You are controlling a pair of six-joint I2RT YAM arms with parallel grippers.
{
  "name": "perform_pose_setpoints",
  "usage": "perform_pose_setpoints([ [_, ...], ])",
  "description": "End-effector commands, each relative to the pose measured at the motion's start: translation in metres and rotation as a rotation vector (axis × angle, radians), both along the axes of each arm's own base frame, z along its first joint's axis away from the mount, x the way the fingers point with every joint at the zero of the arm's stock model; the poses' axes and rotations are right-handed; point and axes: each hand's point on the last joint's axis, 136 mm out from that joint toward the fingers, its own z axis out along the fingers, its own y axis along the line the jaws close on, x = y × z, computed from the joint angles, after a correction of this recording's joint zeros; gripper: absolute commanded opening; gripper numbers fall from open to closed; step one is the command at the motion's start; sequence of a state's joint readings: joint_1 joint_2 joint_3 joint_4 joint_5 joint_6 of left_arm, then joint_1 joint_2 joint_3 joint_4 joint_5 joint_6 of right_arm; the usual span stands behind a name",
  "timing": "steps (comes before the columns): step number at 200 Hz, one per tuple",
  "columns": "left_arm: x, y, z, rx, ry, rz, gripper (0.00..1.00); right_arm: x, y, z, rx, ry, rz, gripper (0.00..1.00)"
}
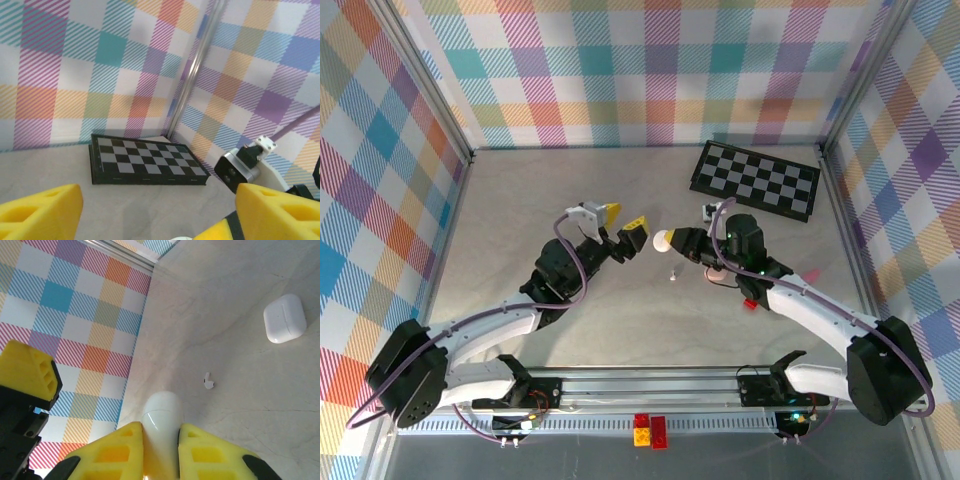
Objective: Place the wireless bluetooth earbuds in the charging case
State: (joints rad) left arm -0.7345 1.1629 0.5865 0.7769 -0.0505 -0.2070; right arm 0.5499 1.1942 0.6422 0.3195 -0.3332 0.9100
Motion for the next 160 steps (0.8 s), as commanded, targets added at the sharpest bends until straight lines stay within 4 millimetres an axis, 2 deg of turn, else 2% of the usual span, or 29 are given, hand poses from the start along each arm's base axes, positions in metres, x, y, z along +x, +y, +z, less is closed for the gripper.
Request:
perform_pose_setpoints([
  [1,-0.004,0.006,-0.014,-0.020,0.093,-0.013,0.89,-0.002,0.003,0.017,0.020,-0.113,0.034,0.17],
  [14,-0.008,0.003,-0.015,-0.011,0.112,-0.049,0.96,-0.005,0.005,0.025,0.021,-0.159,0.064,0.17],
  [29,-0.011,0.001,-0.017,0.015,0.149,-0.084,0.99,-0.011,0.007,0.035,0.002,-0.220,0.116,0.17],
  [69,-0.012,0.010,-0.022,0.016,0.223,-0.196,0.99,-0.025,0.009,0.047,-0.124,-0.351,0.252,0.17],
  [100,-0.010,0.011,-0.025,0.014,0.231,-0.221,0.96,-0.017,0.003,0.050,-0.156,-0.339,0.215,0.17],
  [113,-0.007,0.013,-0.026,0.037,0.191,-0.203,0.97,-0.008,0.000,0.048,-0.144,-0.285,0.161,0.17],
  [129,-0.007,0.012,-0.030,0.110,0.094,-0.169,0.98,0.005,-0.007,0.038,-0.125,-0.137,0.081,0.16],
  [148,-0.005,0.010,-0.033,0.231,-0.053,-0.107,1.00,0.012,-0.013,0.028,-0.059,0.017,0.030,0.17],
  [160,-0.006,0.006,-0.035,0.305,-0.149,-0.088,1.00,0.014,-0.013,0.029,0.003,0.069,0.019,0.17],
])
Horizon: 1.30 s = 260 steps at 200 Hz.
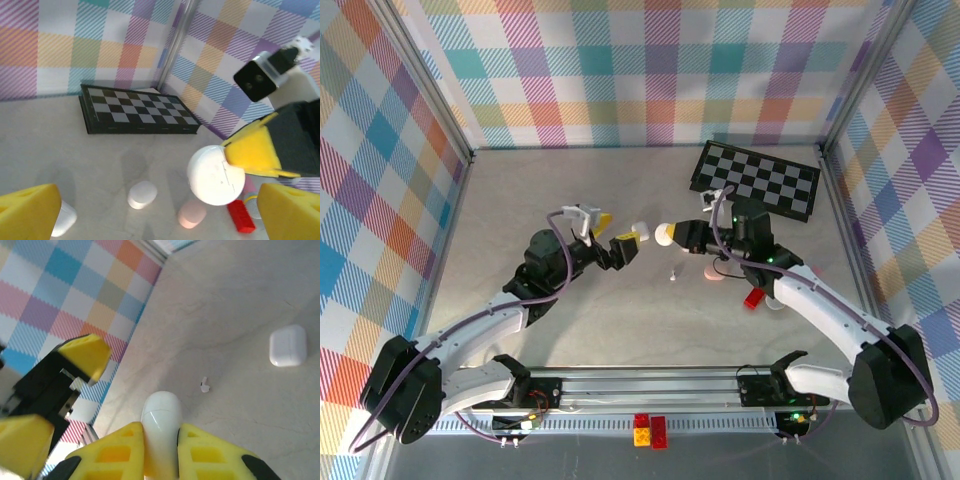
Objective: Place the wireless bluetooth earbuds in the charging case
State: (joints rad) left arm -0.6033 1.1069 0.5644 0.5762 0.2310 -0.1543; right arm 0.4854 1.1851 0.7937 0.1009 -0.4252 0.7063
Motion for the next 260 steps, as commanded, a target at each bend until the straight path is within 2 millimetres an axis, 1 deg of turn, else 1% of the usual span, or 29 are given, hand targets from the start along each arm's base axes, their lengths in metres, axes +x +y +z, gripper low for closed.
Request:
perform_pose_setpoints([
  [1,0.002,-0.004,0.004,0.147,-0.256,0.036,1.00,0.008,-0.005,0.000,0.106,0.174,-0.070,0.17],
  [27,0.009,-0.009,0.003,0.215,-0.333,0.051,1.00,0.013,-0.010,0.003,0.196,0.257,-0.089,0.17],
  [59,0.008,-0.026,-0.003,0.328,-0.450,-0.036,0.98,0.016,-0.016,0.006,0.269,0.334,-0.096,0.17],
  [90,0.003,-0.039,-0.003,0.374,-0.566,-0.068,0.97,0.016,-0.019,0.005,0.326,0.388,-0.102,0.17],
  [114,-0.001,-0.054,-0.010,0.428,-0.637,-0.116,0.96,0.016,-0.021,0.005,0.363,0.416,-0.106,0.17],
  [141,0.001,-0.067,-0.011,0.493,-0.735,-0.092,0.86,0.014,-0.020,0.005,0.394,0.455,-0.094,0.17],
  [159,0.005,-0.073,-0.009,0.511,-0.781,-0.073,0.75,0.014,-0.019,0.007,0.406,0.464,-0.083,0.17],
  [168,0.006,-0.077,-0.008,0.518,-0.799,-0.071,0.65,0.014,-0.018,0.008,0.410,0.466,-0.080,0.17],
  [174,0.006,-0.079,-0.007,0.516,-0.808,-0.072,0.62,0.014,-0.018,0.008,0.411,0.466,-0.079,0.17],
  [200,0.009,-0.086,-0.003,0.511,-0.832,-0.082,0.62,0.013,-0.017,0.007,0.410,0.478,-0.074,0.17],
  [234,0.008,-0.095,-0.004,0.527,-0.859,-0.122,0.62,0.013,-0.016,0.007,0.409,0.482,-0.067,0.17],
  [251,0.008,-0.100,-0.005,0.538,-0.864,-0.148,0.57,0.012,-0.016,0.006,0.407,0.486,-0.066,0.17],
  [260,0.008,-0.101,-0.004,0.538,-0.868,-0.154,0.57,0.012,-0.016,0.006,0.408,0.487,-0.066,0.17],
])
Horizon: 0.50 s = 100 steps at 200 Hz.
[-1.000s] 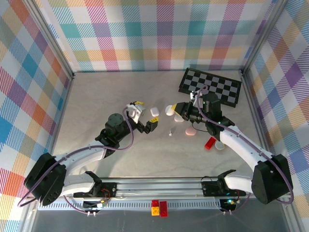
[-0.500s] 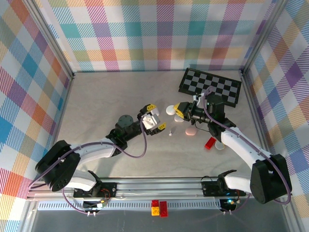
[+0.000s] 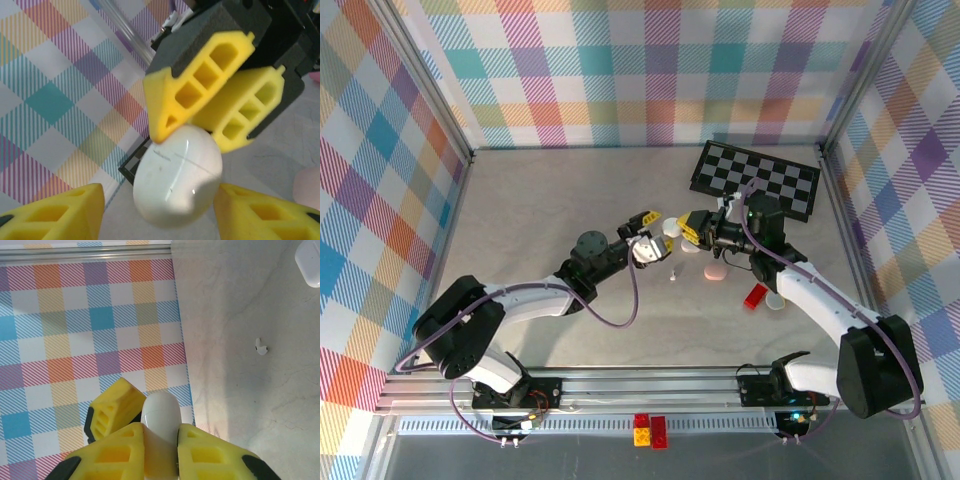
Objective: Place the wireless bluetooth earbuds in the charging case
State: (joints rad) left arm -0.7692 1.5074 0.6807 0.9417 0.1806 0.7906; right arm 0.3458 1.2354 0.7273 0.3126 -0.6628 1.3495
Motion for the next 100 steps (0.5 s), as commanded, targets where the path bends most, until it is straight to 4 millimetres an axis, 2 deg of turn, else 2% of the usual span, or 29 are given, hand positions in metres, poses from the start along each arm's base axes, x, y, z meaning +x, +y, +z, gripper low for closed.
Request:
perform_pose_setpoints([
  [1,-0.005,-0.012,0.013,0.007,-0.059,-0.054,0.56,0.001,0.000,0.003,0.017,-0.013,0.012,0.17],
  [100,-0.010,-0.024,0.007,0.053,-0.062,-0.091,0.33,-0.001,0.000,0.002,0.006,-0.012,0.018,0.17],
])
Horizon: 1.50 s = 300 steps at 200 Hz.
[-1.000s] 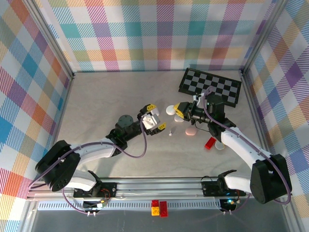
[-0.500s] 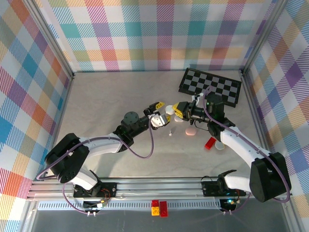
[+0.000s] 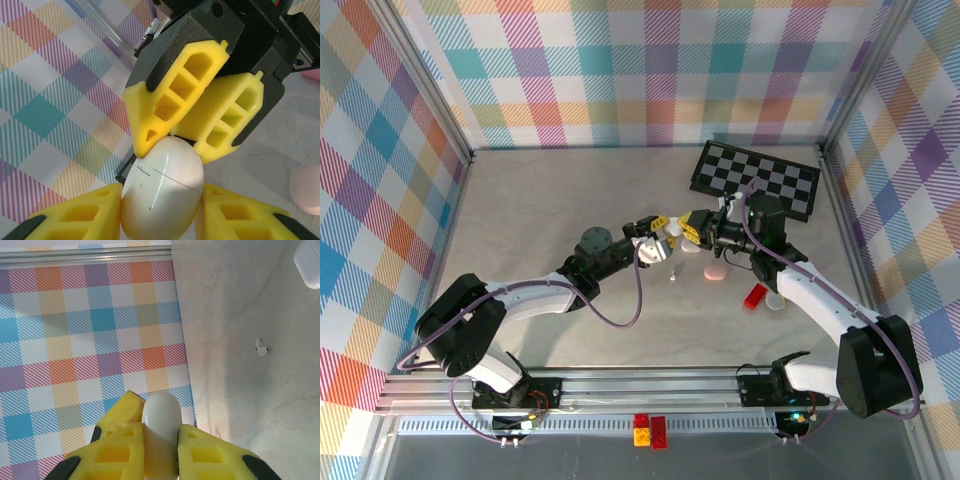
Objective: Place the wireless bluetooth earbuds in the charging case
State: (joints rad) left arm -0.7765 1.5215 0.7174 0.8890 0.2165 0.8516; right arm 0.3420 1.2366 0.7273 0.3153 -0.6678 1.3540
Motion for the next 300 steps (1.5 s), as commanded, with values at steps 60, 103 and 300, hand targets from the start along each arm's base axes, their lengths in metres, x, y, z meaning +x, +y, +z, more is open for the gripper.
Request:
perform_pose_setpoints([
  [60,-0.009,-0.013,0.010,-0.025,0.025,-0.050,0.16,-0.003,-0.003,0.008,-0.054,-0.052,0.013,0.24],
  [103,-0.012,-0.009,0.019,-0.125,0.164,-0.050,0.10,-0.005,-0.012,0.028,-0.148,-0.188,-0.003,0.52],
  [300,-0.053,0.030,0.107,-0.567,0.835,-0.659,0.02,-0.062,0.000,0.116,-0.338,-1.216,0.345,0.58],
])
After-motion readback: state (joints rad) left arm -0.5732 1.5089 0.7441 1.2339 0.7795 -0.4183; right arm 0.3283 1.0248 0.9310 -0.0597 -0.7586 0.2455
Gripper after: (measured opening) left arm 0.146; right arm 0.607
